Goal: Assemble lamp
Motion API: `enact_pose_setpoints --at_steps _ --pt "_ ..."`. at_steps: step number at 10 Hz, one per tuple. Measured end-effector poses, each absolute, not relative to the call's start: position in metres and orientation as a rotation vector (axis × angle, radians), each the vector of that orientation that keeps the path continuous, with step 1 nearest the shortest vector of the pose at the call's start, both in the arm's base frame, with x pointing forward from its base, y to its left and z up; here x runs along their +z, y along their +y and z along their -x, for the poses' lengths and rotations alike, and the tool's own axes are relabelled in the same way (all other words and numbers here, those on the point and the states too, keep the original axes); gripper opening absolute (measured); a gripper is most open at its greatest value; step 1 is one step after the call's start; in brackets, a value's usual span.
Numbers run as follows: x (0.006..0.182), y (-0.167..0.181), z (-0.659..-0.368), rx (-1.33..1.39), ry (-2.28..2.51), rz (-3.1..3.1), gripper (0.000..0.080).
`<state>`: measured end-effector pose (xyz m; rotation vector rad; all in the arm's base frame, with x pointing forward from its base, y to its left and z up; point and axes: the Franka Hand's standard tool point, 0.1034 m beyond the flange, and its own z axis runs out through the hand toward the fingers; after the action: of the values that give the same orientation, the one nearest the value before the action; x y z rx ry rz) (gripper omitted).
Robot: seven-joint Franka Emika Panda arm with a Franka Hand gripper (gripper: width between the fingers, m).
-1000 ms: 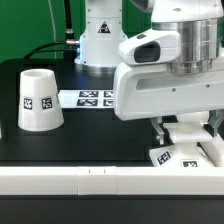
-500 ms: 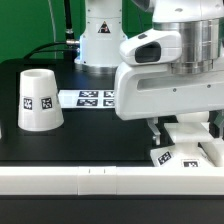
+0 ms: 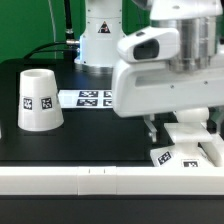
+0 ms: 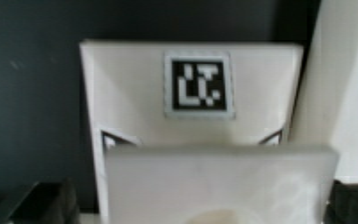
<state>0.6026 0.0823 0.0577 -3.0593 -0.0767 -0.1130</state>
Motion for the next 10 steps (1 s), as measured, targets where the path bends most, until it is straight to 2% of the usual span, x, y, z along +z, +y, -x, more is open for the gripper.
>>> enact_pose_setpoints --at_steps 4,6,10 --pt "0.066 0.105 -0.548 -0.069 -0.028 3.060 0.0698" --pt "0.056 0.121 -0.529 -0.065 -0.045 3.059 0.0698" --pt "0.053 0.123 -0.526 -0.037 -0.059 3.062 0.0698"
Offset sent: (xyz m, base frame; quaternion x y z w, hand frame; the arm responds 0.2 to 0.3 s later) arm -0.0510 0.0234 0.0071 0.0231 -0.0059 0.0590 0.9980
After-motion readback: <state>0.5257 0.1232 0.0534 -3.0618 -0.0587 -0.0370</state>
